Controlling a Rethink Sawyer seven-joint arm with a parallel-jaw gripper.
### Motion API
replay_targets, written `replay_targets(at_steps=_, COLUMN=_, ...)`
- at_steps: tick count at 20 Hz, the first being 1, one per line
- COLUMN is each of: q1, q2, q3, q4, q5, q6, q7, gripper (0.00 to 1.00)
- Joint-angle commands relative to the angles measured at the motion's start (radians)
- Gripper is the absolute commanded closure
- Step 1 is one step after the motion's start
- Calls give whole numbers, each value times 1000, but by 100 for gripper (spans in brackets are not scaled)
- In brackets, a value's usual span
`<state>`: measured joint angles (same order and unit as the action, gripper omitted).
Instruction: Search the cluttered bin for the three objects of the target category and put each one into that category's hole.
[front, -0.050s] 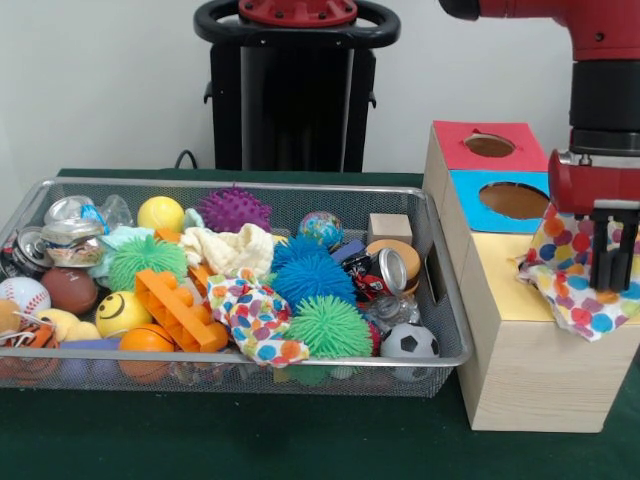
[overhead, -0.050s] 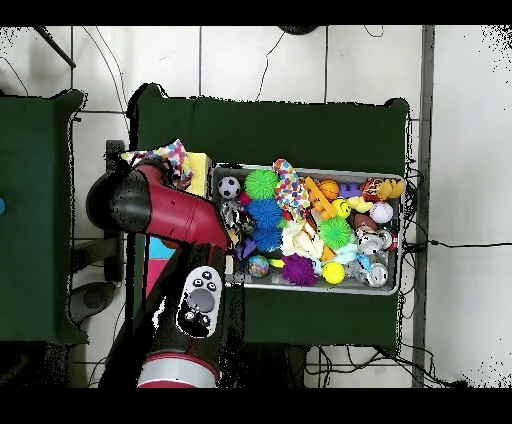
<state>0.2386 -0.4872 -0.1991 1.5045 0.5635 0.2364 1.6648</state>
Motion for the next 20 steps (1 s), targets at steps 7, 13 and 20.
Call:
replay_targets(at_steps=7, q1=25, q2=74, q3=60, q4=102, q5=41, q6=41, q7=291, gripper=100)
replay_targets(at_steps=13, q1=74, q2=107, q3=-31, q4=58, q5=28, q6=124, q7=304, gripper=100)
replay_targets(at_steps=20, q1=108, q2=141, q3=-130, q4=17, q5=-3, q6=218, q7=284, gripper=100)
